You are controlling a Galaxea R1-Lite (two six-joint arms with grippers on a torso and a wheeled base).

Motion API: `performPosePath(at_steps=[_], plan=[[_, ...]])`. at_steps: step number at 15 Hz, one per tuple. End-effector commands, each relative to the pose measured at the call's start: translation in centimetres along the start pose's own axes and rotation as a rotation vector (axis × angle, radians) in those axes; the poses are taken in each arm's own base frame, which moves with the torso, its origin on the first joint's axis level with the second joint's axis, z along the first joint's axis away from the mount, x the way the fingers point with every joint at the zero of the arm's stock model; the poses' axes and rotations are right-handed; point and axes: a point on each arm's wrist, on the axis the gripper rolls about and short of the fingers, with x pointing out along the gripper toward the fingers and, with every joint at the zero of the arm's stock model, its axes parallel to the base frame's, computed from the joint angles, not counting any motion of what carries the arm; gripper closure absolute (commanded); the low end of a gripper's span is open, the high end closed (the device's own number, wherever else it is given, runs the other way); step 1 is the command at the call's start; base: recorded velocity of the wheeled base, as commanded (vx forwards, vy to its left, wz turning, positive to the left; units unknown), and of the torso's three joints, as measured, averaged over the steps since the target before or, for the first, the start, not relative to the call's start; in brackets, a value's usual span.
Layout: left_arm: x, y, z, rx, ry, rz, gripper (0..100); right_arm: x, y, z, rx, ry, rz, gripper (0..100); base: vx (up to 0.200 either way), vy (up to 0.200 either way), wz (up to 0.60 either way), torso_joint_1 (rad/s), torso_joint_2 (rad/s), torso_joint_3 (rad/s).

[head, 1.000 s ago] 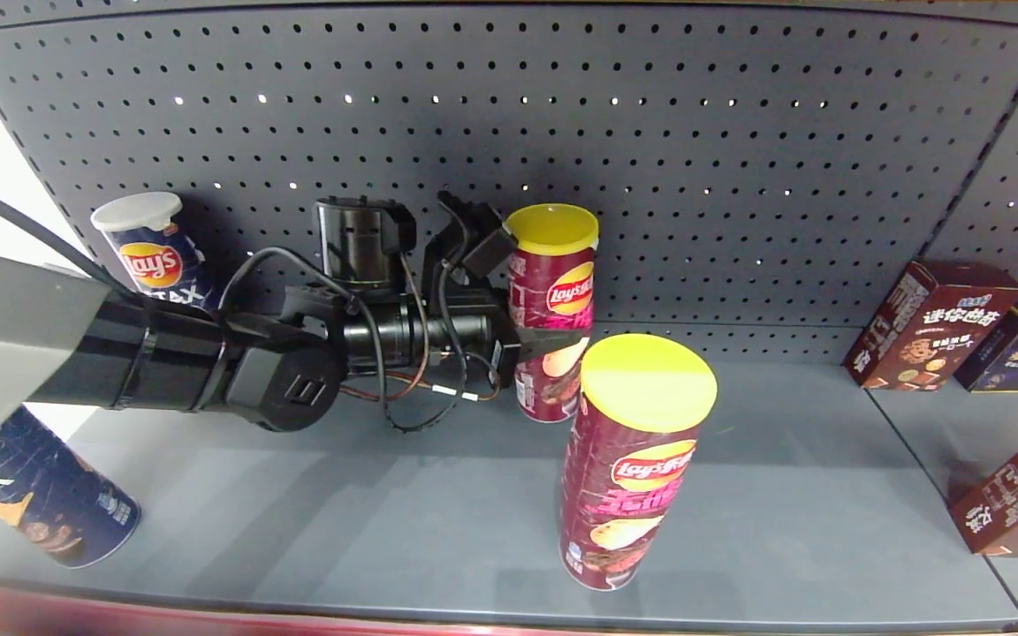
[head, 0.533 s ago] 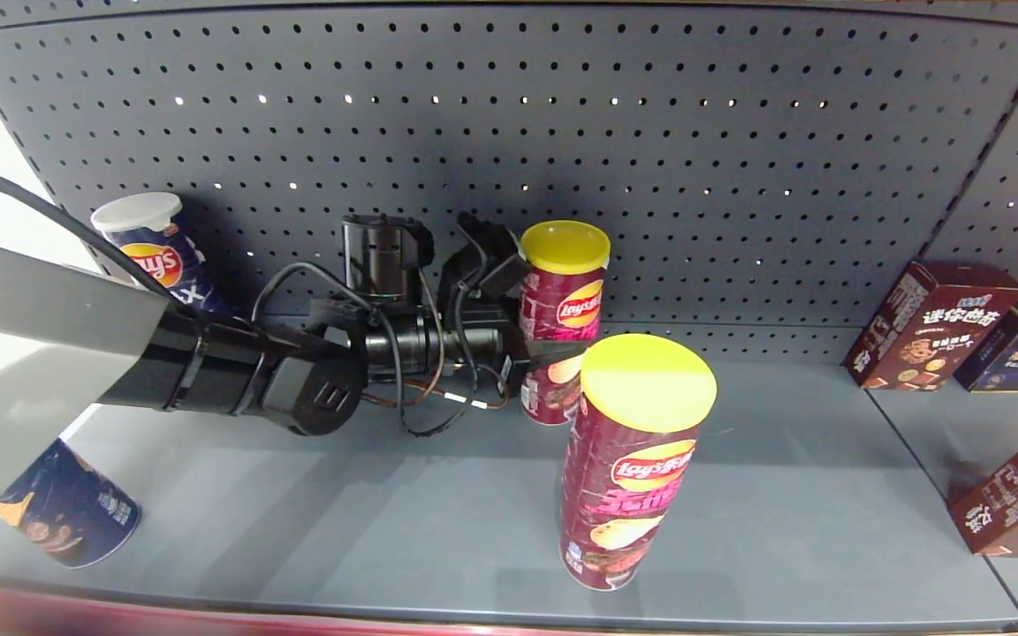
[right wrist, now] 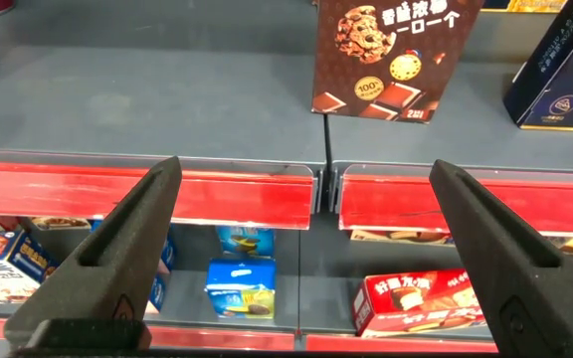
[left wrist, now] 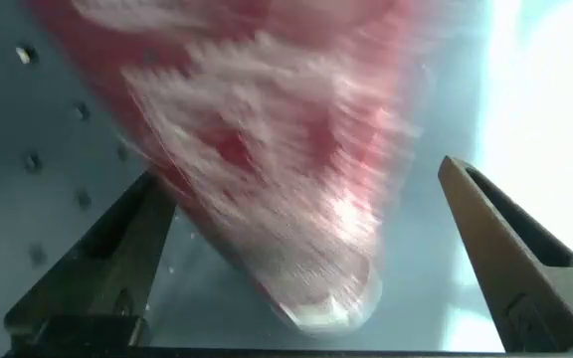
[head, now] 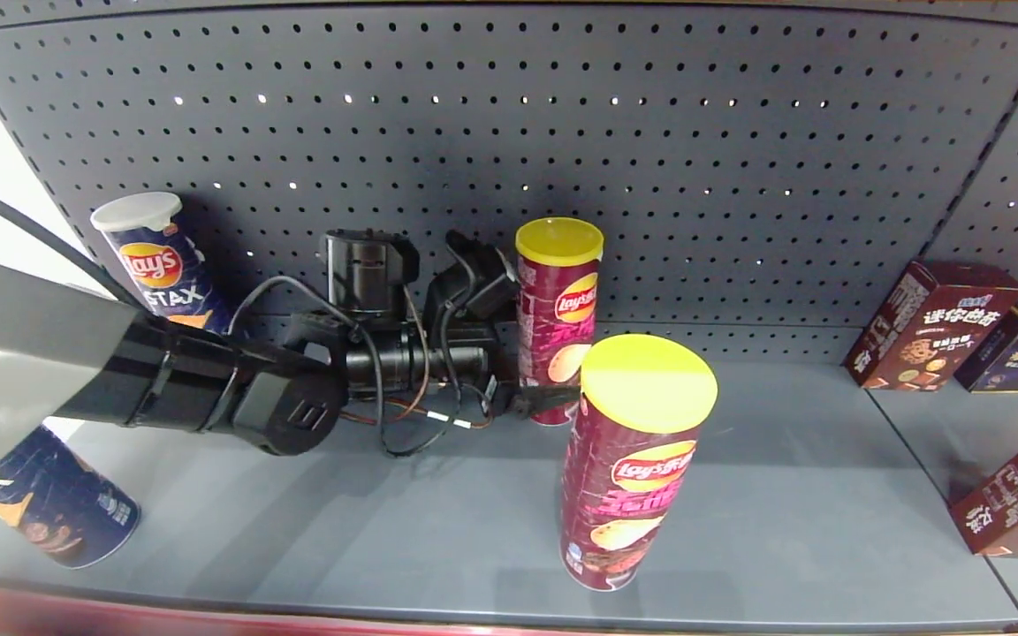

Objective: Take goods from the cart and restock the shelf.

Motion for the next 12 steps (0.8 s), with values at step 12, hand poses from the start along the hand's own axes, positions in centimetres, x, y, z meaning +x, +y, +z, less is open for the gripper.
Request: performPosePath(at_steps=[12], plan=[[-4.8,-0.2,0.0,0.031,0.010,0.235,0,0.0,0.0,0.0,0.000,0.000,0.000,0,0.000,0.000,0.00,0.000,0.00,0.000]])
